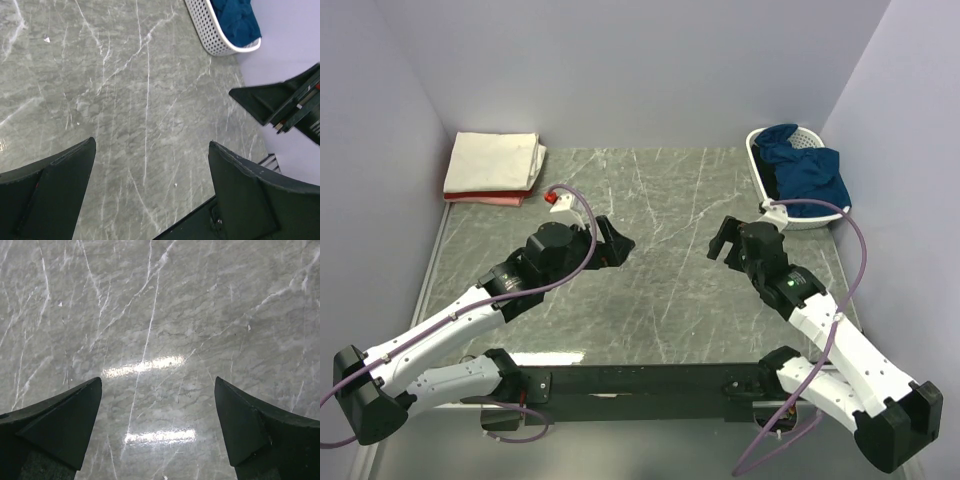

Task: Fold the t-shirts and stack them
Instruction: Grab the tshirt from the pile

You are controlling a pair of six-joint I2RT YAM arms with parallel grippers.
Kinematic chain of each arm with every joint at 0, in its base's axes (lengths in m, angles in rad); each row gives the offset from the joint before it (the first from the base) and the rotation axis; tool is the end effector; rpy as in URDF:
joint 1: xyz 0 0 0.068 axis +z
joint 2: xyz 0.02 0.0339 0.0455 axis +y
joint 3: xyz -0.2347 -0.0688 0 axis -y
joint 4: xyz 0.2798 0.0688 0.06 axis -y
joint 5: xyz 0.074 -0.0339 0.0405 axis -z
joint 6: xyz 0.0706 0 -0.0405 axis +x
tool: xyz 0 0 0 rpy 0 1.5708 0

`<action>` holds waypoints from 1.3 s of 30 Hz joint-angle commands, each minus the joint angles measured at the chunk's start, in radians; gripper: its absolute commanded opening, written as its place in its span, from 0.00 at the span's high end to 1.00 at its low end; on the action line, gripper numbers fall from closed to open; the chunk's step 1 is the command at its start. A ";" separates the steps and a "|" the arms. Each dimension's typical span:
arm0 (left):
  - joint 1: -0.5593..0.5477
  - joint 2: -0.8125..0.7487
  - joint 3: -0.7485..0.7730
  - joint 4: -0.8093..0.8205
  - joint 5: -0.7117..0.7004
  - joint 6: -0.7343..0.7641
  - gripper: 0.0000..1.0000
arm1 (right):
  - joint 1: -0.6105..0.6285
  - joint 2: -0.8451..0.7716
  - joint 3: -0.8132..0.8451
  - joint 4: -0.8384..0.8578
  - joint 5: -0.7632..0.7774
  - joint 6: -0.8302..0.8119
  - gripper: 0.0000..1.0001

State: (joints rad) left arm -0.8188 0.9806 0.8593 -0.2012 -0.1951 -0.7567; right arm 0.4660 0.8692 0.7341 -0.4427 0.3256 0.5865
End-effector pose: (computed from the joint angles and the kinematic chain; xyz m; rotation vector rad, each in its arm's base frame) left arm 0.2219 -0.2172 0.2888 -0.0781 1.9857 -0.8750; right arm 0.2530 0.1020 0.2376 0.3158 2.1034 0.2756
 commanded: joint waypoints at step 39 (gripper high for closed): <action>0.006 0.038 0.161 -0.193 -0.001 0.160 0.01 | -0.739 1.074 0.820 0.128 -0.187 -0.021 0.21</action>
State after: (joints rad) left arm -0.8177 1.0126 0.9771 -0.3878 -0.1810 -0.6201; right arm -0.2481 1.9076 1.4895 -0.3515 0.1535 0.5495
